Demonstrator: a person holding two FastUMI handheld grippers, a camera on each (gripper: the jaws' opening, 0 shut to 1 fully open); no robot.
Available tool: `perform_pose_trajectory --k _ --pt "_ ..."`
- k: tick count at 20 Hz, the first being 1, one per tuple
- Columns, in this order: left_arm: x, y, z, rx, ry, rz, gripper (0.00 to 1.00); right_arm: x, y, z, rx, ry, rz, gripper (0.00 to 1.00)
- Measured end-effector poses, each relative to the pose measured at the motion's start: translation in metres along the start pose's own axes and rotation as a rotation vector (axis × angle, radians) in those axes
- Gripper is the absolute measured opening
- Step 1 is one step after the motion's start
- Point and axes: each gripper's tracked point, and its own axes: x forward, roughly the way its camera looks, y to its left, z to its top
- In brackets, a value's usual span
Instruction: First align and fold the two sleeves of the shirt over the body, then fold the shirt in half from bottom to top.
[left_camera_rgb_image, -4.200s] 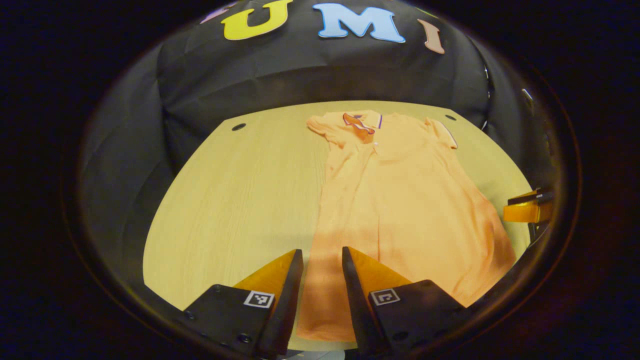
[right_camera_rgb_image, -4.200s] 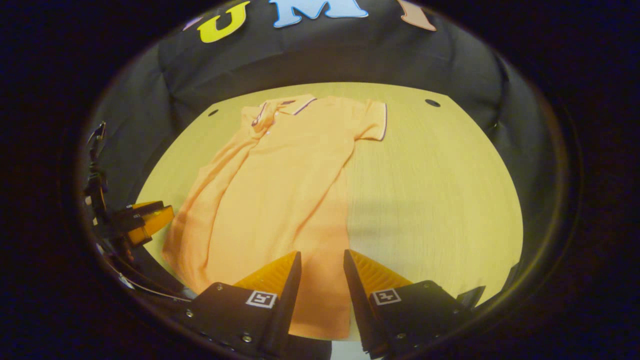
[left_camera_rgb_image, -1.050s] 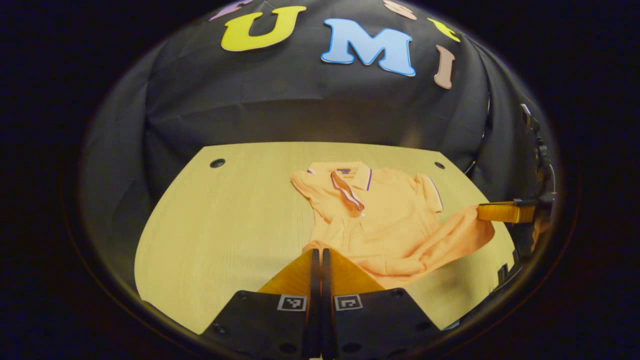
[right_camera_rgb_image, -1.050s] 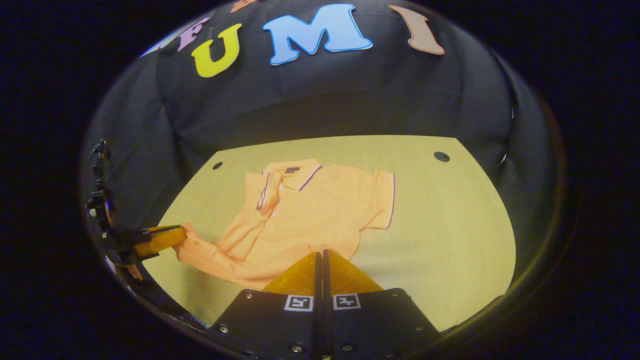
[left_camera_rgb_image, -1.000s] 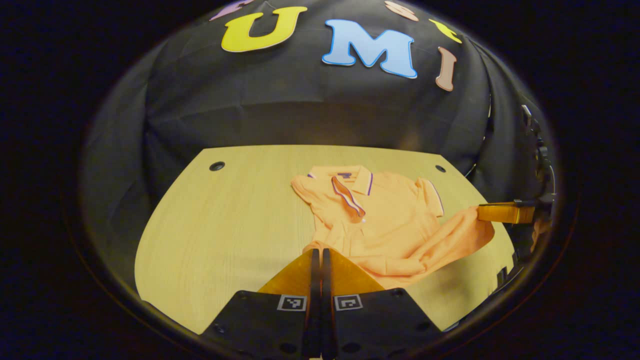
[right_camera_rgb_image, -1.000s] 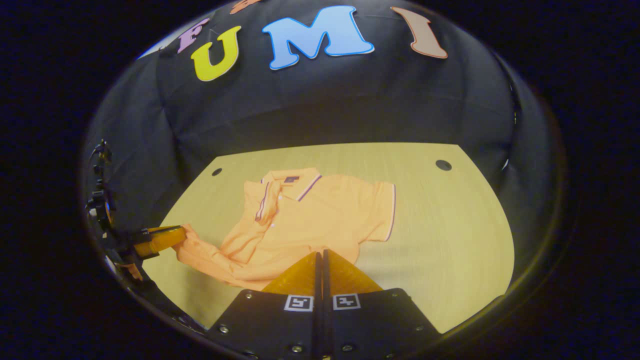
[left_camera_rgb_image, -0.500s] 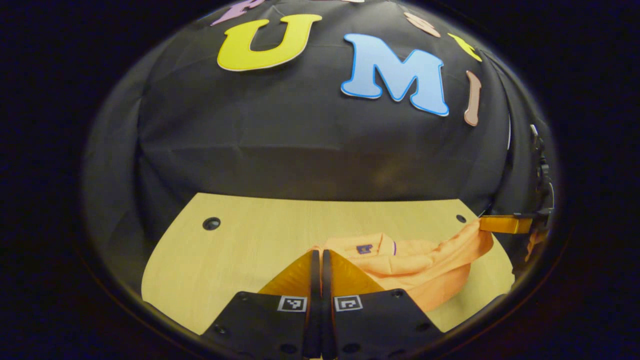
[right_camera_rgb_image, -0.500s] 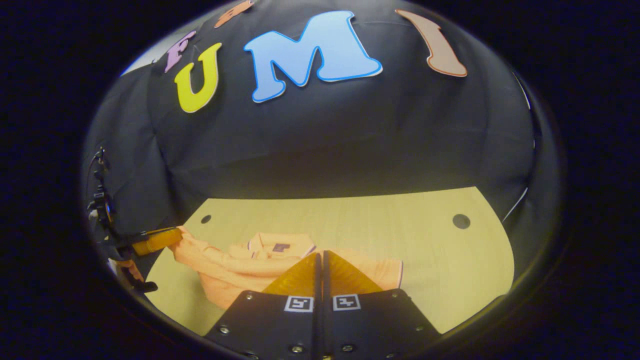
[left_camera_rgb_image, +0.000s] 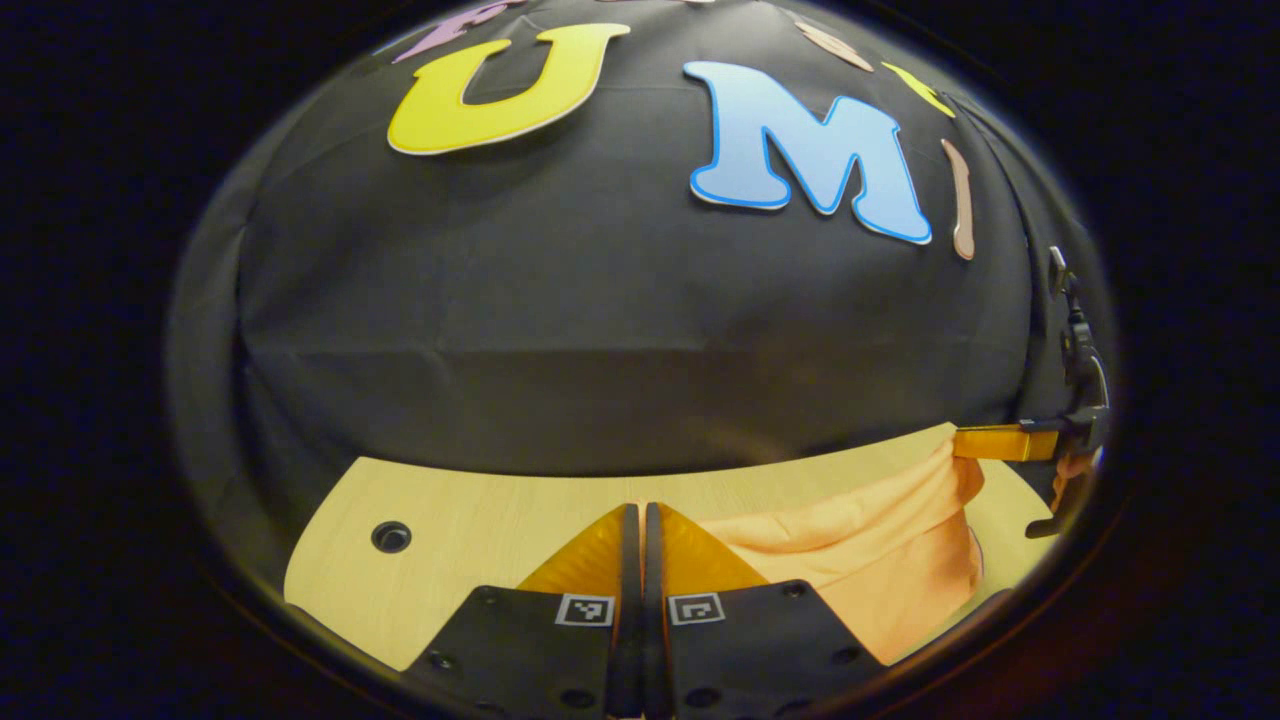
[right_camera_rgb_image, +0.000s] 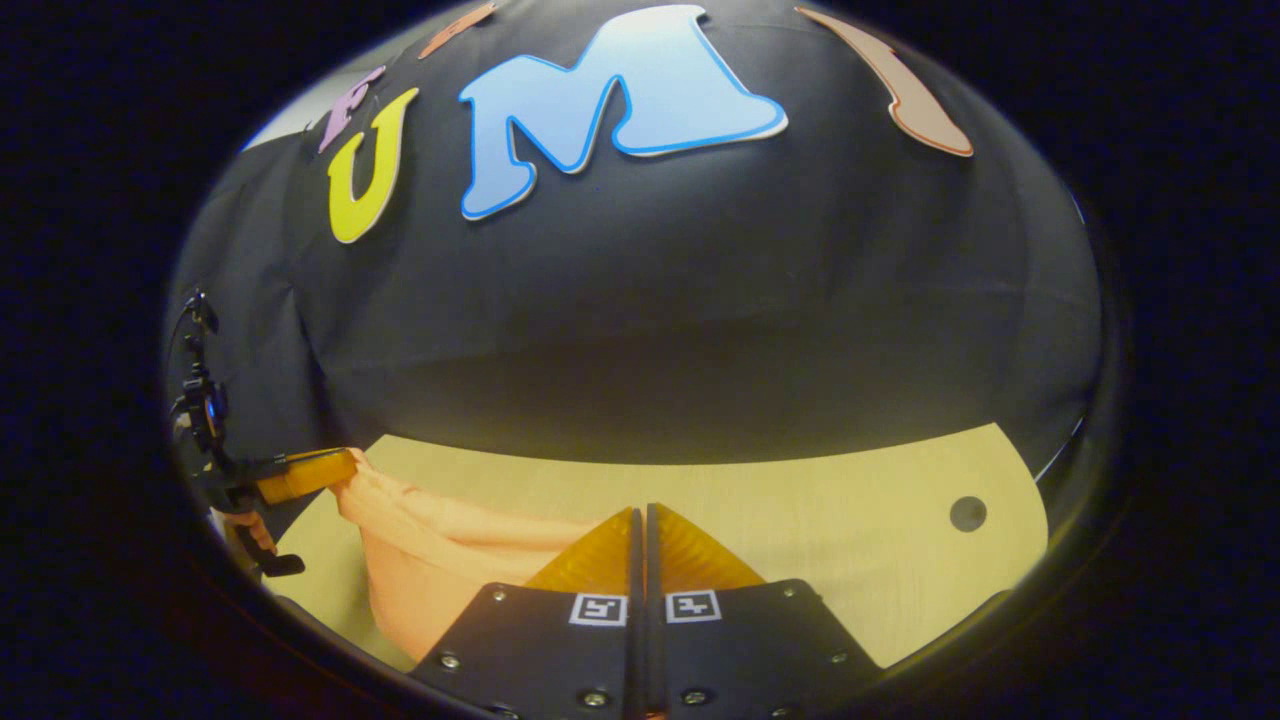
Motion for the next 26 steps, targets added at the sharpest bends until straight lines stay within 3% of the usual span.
perform_pose_trajectory --k 9,16,20,22,23,24,26 --pt "0.063 0.019 -0.037 -0.017 -0.046 0.003 0.06 0.064 -0.029 -0.037 -0.024 -0.022 -0.007 0.0" --pt "0.073 0.028 -0.057 -0.046 -0.041 0.026 0.06 0.076 -0.032 -0.058 -0.056 0.005 0.001 0.0" --pt "0.075 0.024 -0.06 -0.022 -0.012 0.039 0.06 0.075 -0.04 -0.071 -0.048 0.057 -0.036 0.0" --pt "0.07 0.025 -0.057 -0.027 -0.012 0.06 0.27 0.07 -0.047 -0.07 -0.069 0.08 -0.079 0.06" --pt "0.065 0.021 -0.054 -0.042 -0.017 0.05 0.53 0.065 -0.047 -0.068 -0.074 0.083 -0.083 0.09" --pt "0.058 0.019 -0.046 -0.041 -0.021 0.048 0.67 0.059 -0.043 -0.063 -0.076 0.079 -0.072 0.27" --pt "0.05 0.016 -0.035 -0.006 -0.022 0.061 0.71 0.049 -0.043 -0.053 -0.099 0.066 -0.076 0.49"
